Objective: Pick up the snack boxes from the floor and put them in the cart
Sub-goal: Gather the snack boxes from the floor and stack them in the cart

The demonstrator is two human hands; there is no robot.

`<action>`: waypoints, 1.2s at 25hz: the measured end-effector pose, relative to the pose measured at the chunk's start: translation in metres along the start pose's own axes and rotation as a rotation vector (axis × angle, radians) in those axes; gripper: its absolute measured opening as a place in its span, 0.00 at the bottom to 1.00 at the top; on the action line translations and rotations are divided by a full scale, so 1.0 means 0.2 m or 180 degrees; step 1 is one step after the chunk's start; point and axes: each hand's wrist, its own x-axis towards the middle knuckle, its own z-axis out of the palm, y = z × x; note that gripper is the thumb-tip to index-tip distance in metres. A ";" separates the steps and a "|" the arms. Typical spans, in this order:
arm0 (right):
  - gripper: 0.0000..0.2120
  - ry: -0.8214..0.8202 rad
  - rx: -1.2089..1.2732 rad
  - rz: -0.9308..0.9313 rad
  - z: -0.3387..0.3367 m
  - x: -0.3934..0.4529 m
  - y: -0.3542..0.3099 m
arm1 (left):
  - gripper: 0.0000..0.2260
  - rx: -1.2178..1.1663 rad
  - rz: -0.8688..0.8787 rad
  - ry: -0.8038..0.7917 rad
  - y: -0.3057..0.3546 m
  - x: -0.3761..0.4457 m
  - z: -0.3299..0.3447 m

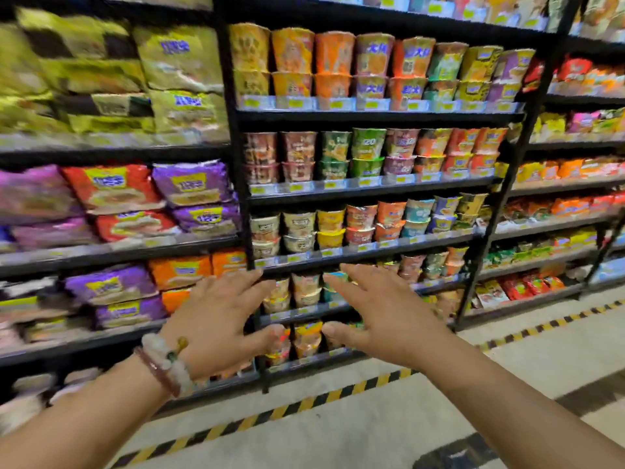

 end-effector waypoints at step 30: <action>0.36 -0.0063 0.0284 -0.4323 0.31 1.37 -3.10 | 0.53 0.0748 -0.4212 0.0187 -1.80 -2.16 -0.14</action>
